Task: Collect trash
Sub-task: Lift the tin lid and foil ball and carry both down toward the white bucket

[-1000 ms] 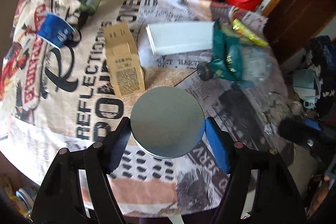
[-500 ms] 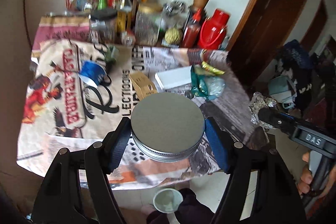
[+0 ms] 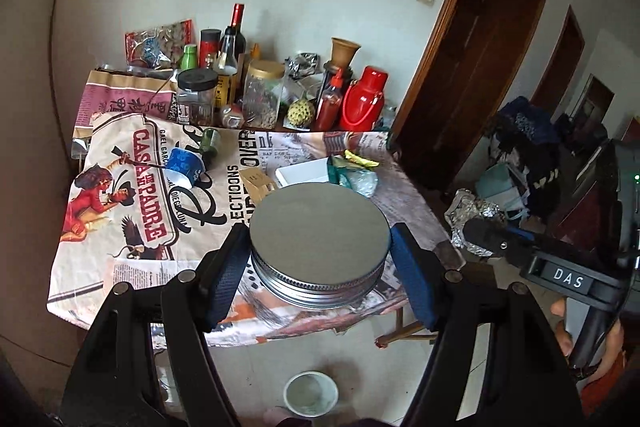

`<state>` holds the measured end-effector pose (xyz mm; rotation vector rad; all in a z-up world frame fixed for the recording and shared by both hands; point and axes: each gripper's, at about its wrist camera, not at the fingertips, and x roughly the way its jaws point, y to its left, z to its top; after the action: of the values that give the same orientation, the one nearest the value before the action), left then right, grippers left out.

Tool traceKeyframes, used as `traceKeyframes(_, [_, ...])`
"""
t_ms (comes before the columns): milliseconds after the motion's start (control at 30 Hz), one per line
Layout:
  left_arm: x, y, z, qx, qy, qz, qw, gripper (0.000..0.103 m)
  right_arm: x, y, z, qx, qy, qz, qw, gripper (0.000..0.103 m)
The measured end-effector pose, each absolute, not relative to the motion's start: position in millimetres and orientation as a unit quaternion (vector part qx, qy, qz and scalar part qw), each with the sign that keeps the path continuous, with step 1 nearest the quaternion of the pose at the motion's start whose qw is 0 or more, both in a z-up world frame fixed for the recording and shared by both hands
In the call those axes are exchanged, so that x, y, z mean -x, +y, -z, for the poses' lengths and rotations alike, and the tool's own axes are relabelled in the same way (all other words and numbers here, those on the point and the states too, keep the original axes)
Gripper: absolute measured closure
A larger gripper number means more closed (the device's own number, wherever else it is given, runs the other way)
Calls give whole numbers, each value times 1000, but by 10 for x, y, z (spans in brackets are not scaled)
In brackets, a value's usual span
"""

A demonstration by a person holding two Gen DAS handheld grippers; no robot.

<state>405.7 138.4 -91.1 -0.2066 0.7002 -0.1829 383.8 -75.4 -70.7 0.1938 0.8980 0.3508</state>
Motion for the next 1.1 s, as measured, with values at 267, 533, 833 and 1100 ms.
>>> traceKeyframes(267, [-3512,1082,818,98,330,69,936,33,-3457,-956,633,-84,414,-196,885,54])
traceKeyframes(533, [-2859,509,895,112,341,40,932,33,-2896,-1384,632,-61,416,-234,876,54])
traceKeyframes(833, [-2307,18,1245,128,388,29,912,33,-2493,-1621,939,-42,451,-249,856,54])
traceKeyframes(1100, [-2200,13,1855,138,454,13,880,33,-2407,-1573,1519,-32,506,-243,827,54])
